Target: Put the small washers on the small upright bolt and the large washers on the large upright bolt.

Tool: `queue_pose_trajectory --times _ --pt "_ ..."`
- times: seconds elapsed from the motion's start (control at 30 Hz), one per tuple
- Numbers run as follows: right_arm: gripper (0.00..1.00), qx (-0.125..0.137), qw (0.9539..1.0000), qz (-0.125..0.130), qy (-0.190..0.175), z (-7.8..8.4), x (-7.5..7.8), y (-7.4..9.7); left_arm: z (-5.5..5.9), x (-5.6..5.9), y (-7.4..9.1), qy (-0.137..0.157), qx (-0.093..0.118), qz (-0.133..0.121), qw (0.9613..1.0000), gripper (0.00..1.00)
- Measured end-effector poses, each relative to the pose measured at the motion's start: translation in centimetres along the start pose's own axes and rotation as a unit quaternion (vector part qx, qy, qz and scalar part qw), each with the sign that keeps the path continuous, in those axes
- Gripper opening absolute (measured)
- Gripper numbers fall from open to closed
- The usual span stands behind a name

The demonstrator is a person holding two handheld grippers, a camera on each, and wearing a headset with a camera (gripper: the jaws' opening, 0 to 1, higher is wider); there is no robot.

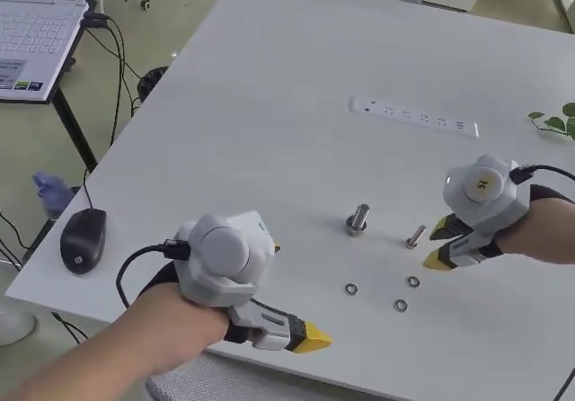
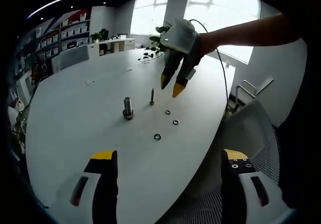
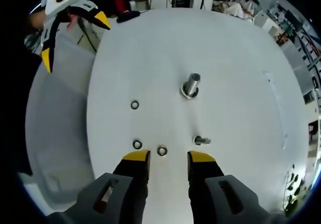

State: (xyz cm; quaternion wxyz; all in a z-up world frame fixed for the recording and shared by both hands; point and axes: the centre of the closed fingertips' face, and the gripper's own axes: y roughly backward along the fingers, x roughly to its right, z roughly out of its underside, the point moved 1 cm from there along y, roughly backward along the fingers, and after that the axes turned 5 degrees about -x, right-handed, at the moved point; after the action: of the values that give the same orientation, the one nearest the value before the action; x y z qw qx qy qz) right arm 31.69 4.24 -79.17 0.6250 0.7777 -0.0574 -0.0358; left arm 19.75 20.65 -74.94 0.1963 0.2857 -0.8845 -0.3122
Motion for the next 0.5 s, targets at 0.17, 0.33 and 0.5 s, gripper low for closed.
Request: queue_pose_trajectory --times 0.17,0.33,0.5 --pt "0.31 -0.001 1.0 -0.004 -0.001 0.0 -1.1 -0.5 0.3 0.1 0.3 0.001 0.001 -0.002 1.0 0.85" --pt "0.31 -0.004 1.0 -0.005 -0.005 0.3 -1.3 -1.4 0.5 0.5 0.4 0.001 0.0 0.0 1.0 0.85" --pt "0.31 -0.004 1.0 -0.001 -0.006 0.4 -1.1 -2.2 0.9 0.6 0.7 0.003 -0.002 -0.002 1.0 0.85"
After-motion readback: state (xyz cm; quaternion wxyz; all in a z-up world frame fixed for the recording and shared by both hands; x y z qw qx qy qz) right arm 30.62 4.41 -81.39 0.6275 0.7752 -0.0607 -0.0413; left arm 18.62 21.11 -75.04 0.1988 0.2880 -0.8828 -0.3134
